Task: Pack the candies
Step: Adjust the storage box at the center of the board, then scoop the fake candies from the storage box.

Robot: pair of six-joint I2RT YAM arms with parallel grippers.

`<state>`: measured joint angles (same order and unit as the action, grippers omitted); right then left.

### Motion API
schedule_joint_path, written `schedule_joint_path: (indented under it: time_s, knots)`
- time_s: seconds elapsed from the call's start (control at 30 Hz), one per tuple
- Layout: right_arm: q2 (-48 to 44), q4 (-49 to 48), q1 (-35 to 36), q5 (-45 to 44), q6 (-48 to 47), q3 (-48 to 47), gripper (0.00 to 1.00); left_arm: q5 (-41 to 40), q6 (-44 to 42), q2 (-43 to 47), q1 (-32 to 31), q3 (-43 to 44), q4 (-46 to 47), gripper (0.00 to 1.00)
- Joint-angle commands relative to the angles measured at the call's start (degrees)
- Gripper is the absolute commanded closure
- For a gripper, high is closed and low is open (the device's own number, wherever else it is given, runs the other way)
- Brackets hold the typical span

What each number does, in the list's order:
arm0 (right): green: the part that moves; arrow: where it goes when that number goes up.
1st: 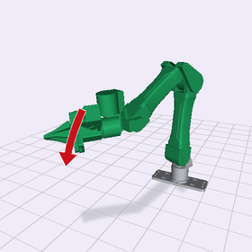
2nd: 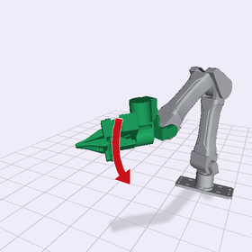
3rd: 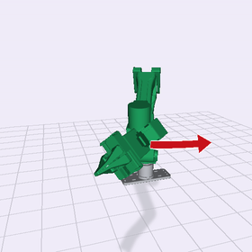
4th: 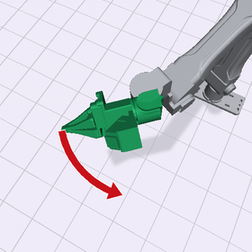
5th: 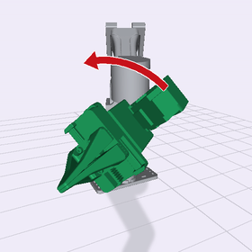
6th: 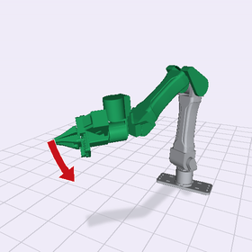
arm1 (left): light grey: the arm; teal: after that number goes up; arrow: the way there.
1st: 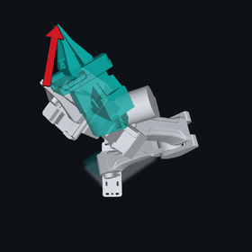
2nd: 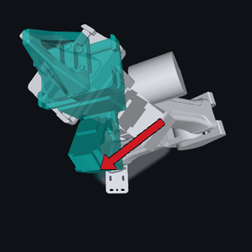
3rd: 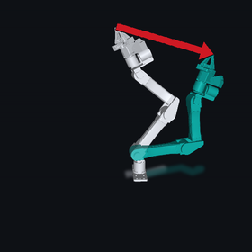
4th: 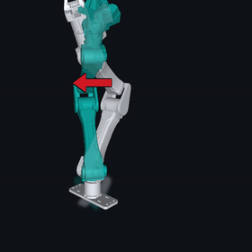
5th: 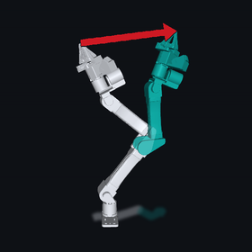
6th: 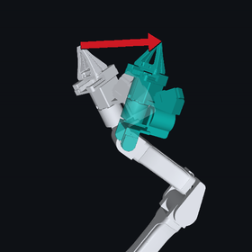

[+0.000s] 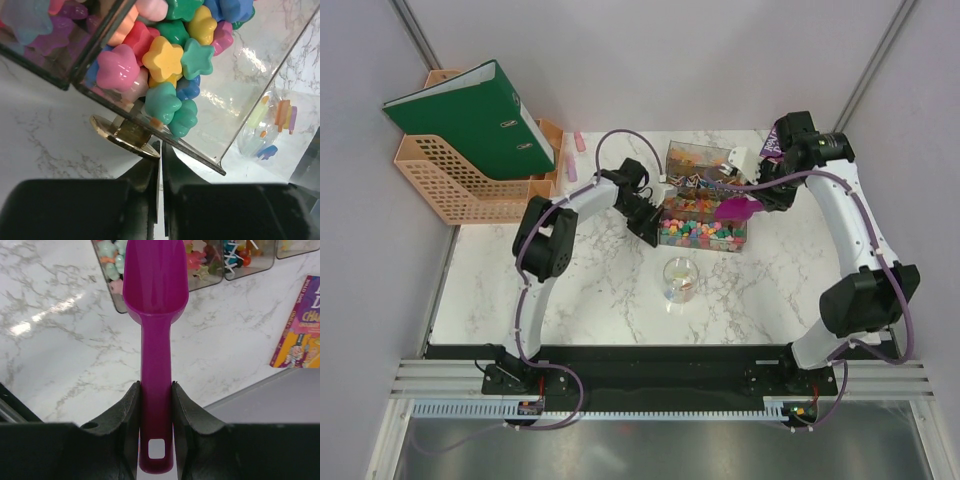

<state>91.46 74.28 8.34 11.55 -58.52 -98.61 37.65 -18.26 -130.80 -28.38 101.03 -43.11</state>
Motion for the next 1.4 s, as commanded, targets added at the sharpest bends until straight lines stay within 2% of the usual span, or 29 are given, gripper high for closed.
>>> schedule_joint_path:
  time_s: [0.0,0.13,0.23,0.37,0.53,0.77,1.0,1.37]
  knots:
    - [3.80,8.41,-1.04,-2.93,-7.38,-7.03,1.00,0.77,1.65,0.98,-0.45,1.28,2.60,0.84]
    - [5.13,9.30,-1.04,-7.06,-13.09,-8.71,1.00,-1.26,0.25,8.26,1.31,-5.12,2.95,0.60]
    - [5.22,9.48,-0.96,-7.42,-15.04,-8.10,1.00,-1.70,0.51,11.61,3.41,-9.43,3.56,0.50]
    - [2.76,9.39,-0.78,-5.05,-17.06,-4.85,1.00,-2.40,0.95,15.05,5.00,-12.35,4.53,0.50]
    - [0.91,9.48,0.36,-4.08,-14.34,-1.60,1.00,-1.88,1.56,15.23,5.35,-11.65,4.62,0.50]
    - [1.87,9.39,2.29,-7.42,-12.67,2.54,1.00,-1.00,2.35,14.17,5.35,-10.94,5.41,0.50]
    - [9.78,9.48,3.17,-10.93,-7.22,-4.91,1.00,-0.30,3.32,15.49,5.35,-13.49,7.51,0.50]
    - [18.58,9.39,8.09,-15.77,-6.69,-9.94,1.00,0.58,3.76,17.77,6.41,-18.24,10.68,0.50]
